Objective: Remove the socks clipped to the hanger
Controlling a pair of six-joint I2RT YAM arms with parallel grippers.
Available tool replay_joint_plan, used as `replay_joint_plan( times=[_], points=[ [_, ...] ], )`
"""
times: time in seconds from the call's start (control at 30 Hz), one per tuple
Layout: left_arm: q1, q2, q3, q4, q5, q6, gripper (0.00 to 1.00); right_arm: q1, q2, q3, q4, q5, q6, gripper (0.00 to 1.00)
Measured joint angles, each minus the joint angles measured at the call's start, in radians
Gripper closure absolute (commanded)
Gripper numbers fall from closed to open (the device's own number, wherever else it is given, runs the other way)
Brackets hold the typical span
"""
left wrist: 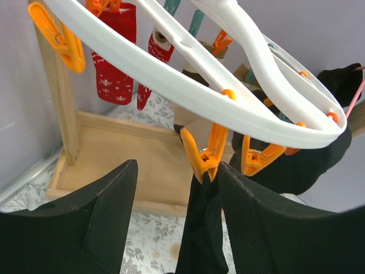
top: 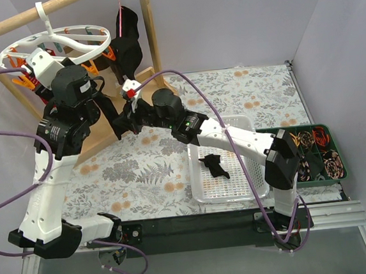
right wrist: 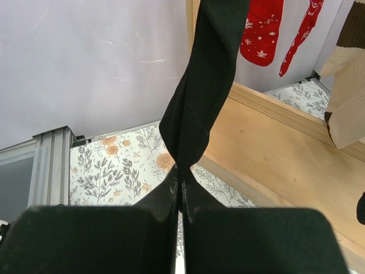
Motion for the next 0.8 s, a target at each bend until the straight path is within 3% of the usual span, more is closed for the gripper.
replay_joint_plan(
  times=[0.17,0.47,0.8],
  points=[
    [0.000,-0.008,-0.051,0.139,-0.035,0.100,0.43,0.000,-0.018,-0.004,0.001,0.000,-0.001,0.99],
    [0.000,-0.012,-0.170,0.365,-0.050,0.256,0.53,0.000,-0.036,-0.004,0.017,0.000,0.000,0.99],
    [0.001,-0.008,-0.203,0.510,-0.074,0.390,0.80,0.000,-0.043,-0.021,0.018,-0.001,0.000,0.99]
  ],
)
